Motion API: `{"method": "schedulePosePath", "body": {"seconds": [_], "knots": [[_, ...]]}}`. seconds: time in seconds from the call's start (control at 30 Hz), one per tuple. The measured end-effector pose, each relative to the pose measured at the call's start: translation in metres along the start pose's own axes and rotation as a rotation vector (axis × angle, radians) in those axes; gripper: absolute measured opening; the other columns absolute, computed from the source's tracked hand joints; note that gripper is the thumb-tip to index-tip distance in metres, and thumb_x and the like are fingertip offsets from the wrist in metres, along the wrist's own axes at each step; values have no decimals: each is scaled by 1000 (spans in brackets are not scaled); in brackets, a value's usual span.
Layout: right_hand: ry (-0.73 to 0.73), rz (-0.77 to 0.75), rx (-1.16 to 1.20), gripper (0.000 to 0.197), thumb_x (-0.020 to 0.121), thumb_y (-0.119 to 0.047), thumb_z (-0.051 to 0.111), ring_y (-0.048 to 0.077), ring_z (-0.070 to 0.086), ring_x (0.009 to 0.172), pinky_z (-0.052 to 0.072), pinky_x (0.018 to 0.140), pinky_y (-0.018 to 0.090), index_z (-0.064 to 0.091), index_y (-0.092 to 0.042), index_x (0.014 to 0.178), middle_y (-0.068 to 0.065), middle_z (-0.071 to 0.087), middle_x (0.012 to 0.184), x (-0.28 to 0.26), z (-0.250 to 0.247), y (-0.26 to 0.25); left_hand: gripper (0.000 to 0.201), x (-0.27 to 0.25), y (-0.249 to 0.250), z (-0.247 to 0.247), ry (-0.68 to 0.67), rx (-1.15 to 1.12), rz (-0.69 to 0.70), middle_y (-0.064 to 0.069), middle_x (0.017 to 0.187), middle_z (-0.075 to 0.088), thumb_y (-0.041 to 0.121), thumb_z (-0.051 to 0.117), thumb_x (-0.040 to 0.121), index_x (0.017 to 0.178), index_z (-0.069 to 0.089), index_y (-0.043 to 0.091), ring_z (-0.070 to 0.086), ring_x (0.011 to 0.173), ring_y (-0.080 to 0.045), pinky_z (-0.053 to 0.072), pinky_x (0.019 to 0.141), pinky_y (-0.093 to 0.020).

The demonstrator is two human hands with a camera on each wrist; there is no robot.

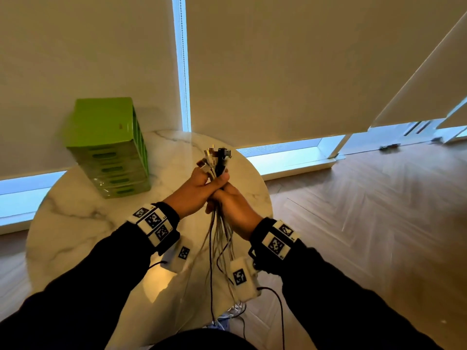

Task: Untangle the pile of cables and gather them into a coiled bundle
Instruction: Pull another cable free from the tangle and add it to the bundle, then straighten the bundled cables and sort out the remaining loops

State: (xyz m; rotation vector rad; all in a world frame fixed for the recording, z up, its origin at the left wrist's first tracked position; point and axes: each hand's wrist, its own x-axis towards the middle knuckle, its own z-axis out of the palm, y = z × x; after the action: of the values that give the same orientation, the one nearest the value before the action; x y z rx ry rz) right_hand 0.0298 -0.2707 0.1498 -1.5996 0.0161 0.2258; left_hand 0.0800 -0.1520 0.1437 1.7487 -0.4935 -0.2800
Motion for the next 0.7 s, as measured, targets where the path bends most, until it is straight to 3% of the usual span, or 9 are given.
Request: {"method": "schedulePosePath", "body": {"seconds": [0.1, 0.2, 0.23, 0.3, 0.37, 0.43, 0.53, 0.63, 0.7], "knots": [[-27, 95, 147, 21, 99, -5, 36, 10, 38, 57, 33, 57, 27, 54, -11, 91, -4, 39, 61, 3, 14, -11, 52, -13, -9, -14, -116, -342, -113, -4, 118, 65, 53, 52, 96, 134, 54, 17, 65, 99, -18, 52, 70, -21], [-137, 188, 309, 17, 88, -11, 41, 10, 34, 48, 31, 51, 24, 43, -11, 71, -4, 35, 54, 11, 23, -25, 98, -37, -32, -19, -225, -636, -162, -1, 96, 59, 68, 79, 66, 132, 42, 7, 58, 79, -7, 50, 72, -22], [-196, 225, 344, 15, 86, -13, 40, 11, 30, 48, 29, 52, 24, 41, -11, 71, -2, 30, 56, 13, 25, -30, 96, -45, -36, -19, -250, -628, -194, 2, 94, 62, 63, 88, 59, 124, 47, 7, 62, 84, -6, 52, 79, -22], [-324, 306, 325, 18, 88, -17, 36, 12, 21, 52, 27, 55, 27, 37, -13, 71, 0, 21, 63, 17, 34, -40, 66, -59, -39, -21, -287, -565, -245, 3, 102, 71, 39, 95, 61, 112, 63, 13, 68, 99, -8, 53, 88, -24], [-412, 330, 261, 18, 88, -20, 35, 13, 20, 54, 27, 55, 27, 35, -15, 70, 1, 19, 65, 21, 46, -51, 34, -71, -38, -28, -329, -438, -237, -2, 113, 75, 9, 82, 79, 110, 74, 19, 68, 112, -14, 51, 96, -25], [-458, 303, 232, 18, 88, -21, 36, 14, 25, 54, 30, 58, 28, 35, -15, 70, 2, 23, 64, 26, 60, -62, 28, -80, -41, -35, -313, -303, -266, -11, 117, 74, 2, 71, 89, 116, 70, 12, 68, 115, -19, 50, 99, -27], [-511, 259, 188, 23, 92, -20, 32, 21, 46, 60, 42, 75, 39, 38, -14, 70, 6, 35, 63, 39, 89, -77, 15, -99, -49, -39, 15, -346, -262, -28, 94, 70, 13, 65, 92, 106, 63, 6, 74, 87, -19, 54, 81, -25], [-524, 233, 99, 29, 97, -20, 28, 33, 66, 77, 39, 86, 43, 39, -13, 71, 5, 45, 61, 47, 122, -85, 18, -125, -69, -43, 642, -236, -255, -4, 66, 59, 30, 63, 87, 94, 55, 15, 62, 58, -19, 54, 63, -40], [-566, 232, 107, 27, 96, -22, 31, 30, 63, 70, 39, 86, 44, 39, -14, 71, 3, 41, 60, 45, 154, -85, 24, -148, -83, -53, 981, -35, -279, -8, 62, 51, 39, 65, 89, 88, 51, 19, 51, 55, -20, 47, 55, -43]]}}
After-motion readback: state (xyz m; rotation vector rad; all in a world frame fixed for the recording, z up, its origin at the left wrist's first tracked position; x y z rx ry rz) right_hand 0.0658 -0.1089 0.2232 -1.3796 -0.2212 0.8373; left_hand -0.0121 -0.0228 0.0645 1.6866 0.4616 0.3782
